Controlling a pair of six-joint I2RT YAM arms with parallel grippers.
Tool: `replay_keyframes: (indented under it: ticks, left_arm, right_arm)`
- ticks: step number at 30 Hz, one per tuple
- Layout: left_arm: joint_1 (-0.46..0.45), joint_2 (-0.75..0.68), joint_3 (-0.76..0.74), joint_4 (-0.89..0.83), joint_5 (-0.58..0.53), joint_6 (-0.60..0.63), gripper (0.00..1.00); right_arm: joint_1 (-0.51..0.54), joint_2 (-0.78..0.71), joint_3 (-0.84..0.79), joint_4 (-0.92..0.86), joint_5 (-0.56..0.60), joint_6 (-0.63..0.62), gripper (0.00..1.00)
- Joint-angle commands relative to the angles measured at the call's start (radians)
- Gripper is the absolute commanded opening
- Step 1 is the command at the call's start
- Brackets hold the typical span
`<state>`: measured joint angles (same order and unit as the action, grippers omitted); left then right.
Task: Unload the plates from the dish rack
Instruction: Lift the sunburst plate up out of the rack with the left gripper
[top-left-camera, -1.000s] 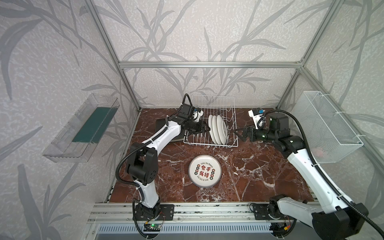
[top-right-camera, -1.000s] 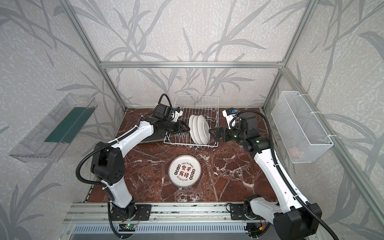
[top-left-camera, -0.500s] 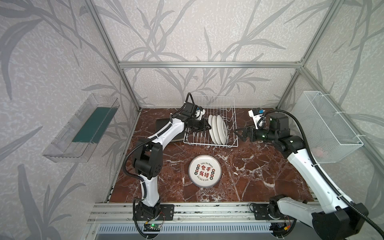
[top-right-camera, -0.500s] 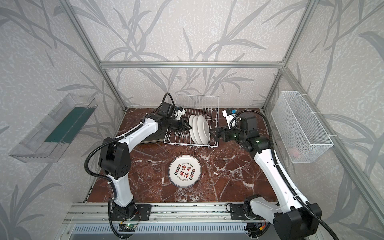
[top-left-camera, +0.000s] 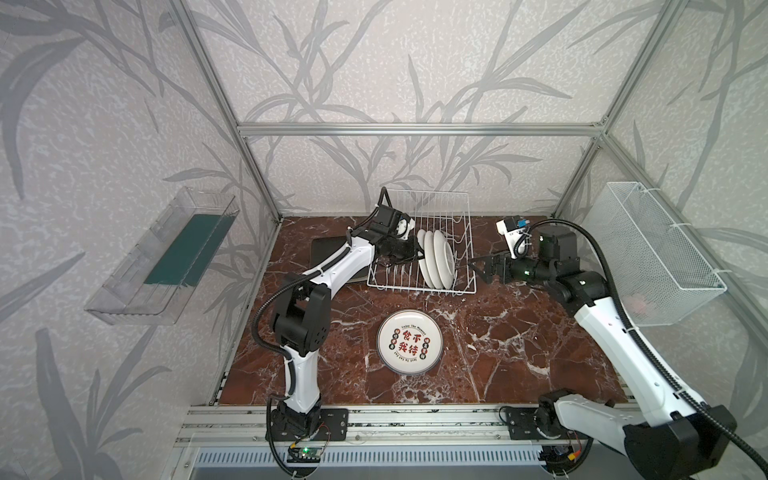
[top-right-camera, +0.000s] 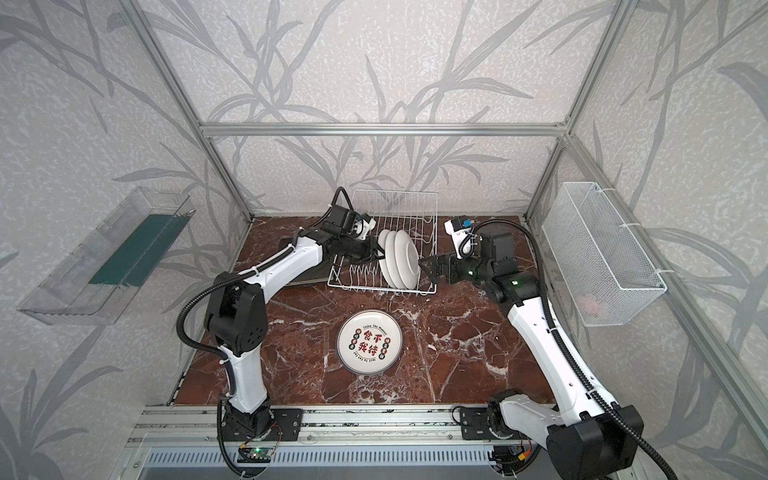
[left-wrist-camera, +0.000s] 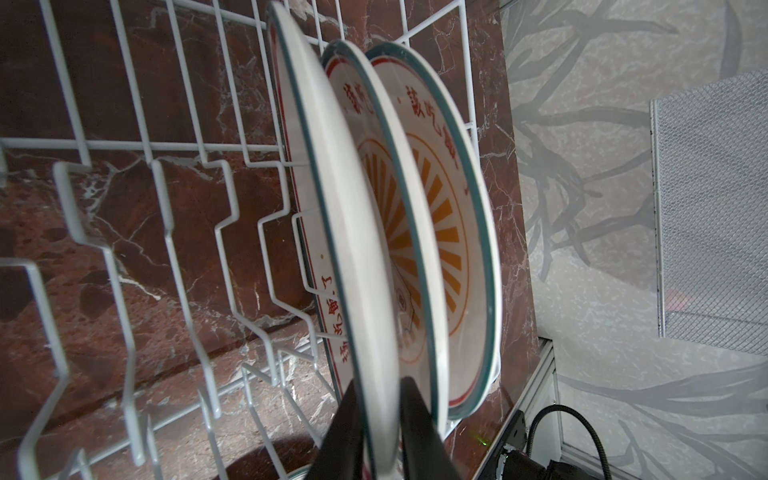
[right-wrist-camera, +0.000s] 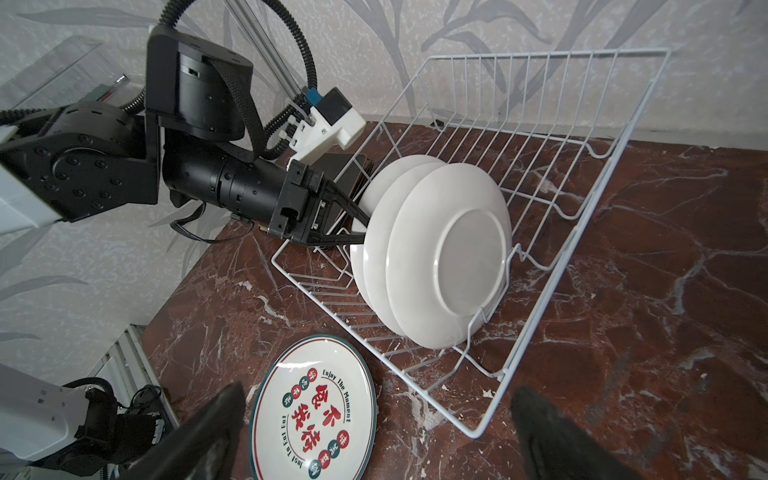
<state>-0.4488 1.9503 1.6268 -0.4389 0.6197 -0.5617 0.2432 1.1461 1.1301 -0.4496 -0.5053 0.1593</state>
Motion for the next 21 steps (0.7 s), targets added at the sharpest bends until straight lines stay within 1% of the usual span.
replay_keyframes:
  ticks: [1, 6, 8, 12, 21]
  left_arm:
    - [-0.01, 0.012, -0.014, 0.055, -0.005, -0.073, 0.16]
    - [-0.016, -0.006, -0.073, 0.157, 0.01, -0.186, 0.08]
    - [-0.017, -0.01, -0.079, 0.166, 0.009, -0.205, 0.05]
    - [-0.028, -0.015, -0.074, 0.161, -0.005, -0.219, 0.0]
    - [-0.032, -0.02, -0.029, 0.099, -0.001, -0.19, 0.0]
  right_arm:
    - [-0.001, 0.004, 0.012, -0.024, 0.01, -0.024, 0.99]
    - [-0.001, -0.002, 0.009, -0.031, 0.016, -0.036, 0.99]
    - [-0.001, -0.003, 0.008, -0.037, 0.017, -0.042, 0.99]
    - [-0.001, -0.009, 0.008, -0.042, 0.022, -0.051, 0.99]
    - [-0.002, -0.014, 0.006, -0.045, 0.027, -0.06, 0.99]
